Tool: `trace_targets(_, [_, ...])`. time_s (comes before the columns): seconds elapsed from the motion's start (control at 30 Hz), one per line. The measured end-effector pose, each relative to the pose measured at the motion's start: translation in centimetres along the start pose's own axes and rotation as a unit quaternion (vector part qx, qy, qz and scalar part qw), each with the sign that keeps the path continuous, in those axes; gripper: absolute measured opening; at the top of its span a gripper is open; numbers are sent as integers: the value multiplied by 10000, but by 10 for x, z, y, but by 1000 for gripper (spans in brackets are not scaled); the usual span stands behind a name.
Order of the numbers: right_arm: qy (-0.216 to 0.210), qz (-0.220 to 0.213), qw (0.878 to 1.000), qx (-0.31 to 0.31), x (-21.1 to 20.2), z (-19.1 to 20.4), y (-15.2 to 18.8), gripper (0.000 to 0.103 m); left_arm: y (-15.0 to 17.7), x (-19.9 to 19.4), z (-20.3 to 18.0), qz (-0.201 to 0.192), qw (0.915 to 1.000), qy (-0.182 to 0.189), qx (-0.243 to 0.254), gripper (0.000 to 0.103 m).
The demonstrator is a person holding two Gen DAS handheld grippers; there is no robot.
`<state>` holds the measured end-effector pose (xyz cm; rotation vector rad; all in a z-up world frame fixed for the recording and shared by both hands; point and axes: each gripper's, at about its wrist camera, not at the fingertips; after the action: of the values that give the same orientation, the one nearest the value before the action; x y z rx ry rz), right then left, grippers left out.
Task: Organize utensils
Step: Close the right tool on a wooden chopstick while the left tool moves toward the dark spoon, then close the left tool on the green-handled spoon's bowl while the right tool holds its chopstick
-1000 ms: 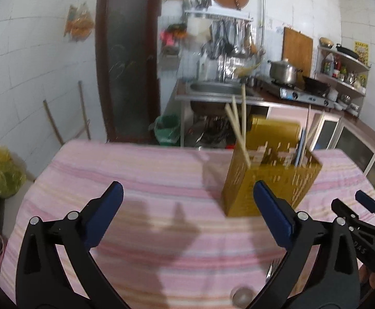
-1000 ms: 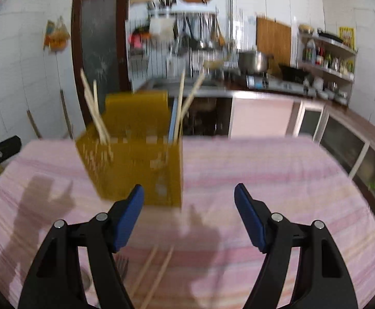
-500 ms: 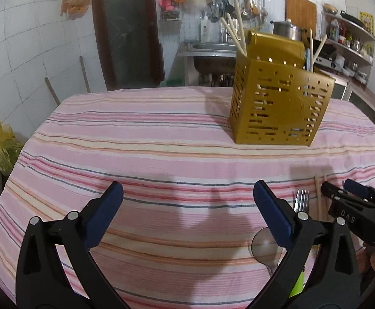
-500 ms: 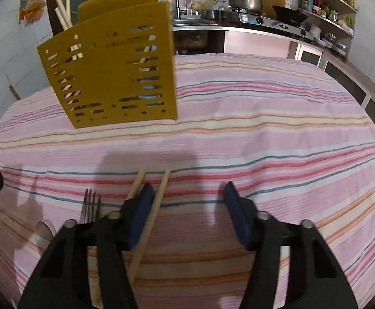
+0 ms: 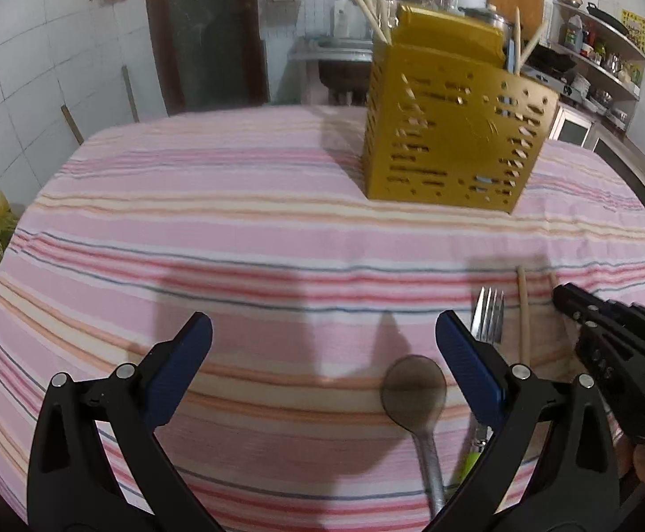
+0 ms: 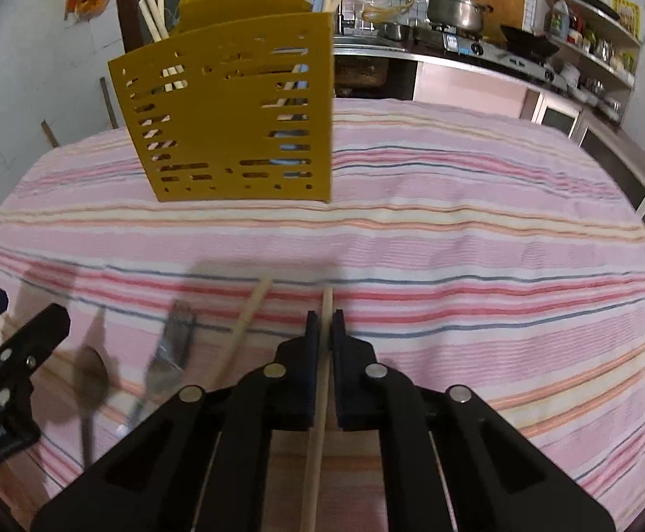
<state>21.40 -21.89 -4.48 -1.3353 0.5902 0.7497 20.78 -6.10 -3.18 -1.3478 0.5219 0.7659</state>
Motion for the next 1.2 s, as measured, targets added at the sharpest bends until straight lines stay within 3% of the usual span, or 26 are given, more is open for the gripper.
trace_targets(0.27, [-277, -51, 9992, 269, -6, -30, 11, 6, 15, 4, -23, 271, 9995, 2, 157, 97])
trace_targets(0.5, [-398, -189, 9985, 335, -6, -36, 12, 6, 23, 11, -36, 504, 9982, -5, 311, 82])
trace_targets(0.63, [-432, -188, 9981, 385, -6, -38, 13, 6, 23, 8, -40, 556, 9981, 36, 245, 67])
trace_targets(0.83, [-348, -164, 9988, 318, -7, -35, 14, 6, 21, 4, -48, 535, 9979, 111, 347, 35])
trace_targets(1.2, [-312, -236, 9989, 247, -14, -33, 12, 6, 15, -1, -44, 386, 9983, 158, 406, 35])
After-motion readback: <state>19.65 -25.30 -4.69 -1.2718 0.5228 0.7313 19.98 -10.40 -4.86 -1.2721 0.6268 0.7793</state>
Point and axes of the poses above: each gripper's, at about its wrist camera, not at the fingertips, and x roughly the way its jaws point, z to its left, y to its underside, and after that the axes turned 12 degrees about -y, right-handed
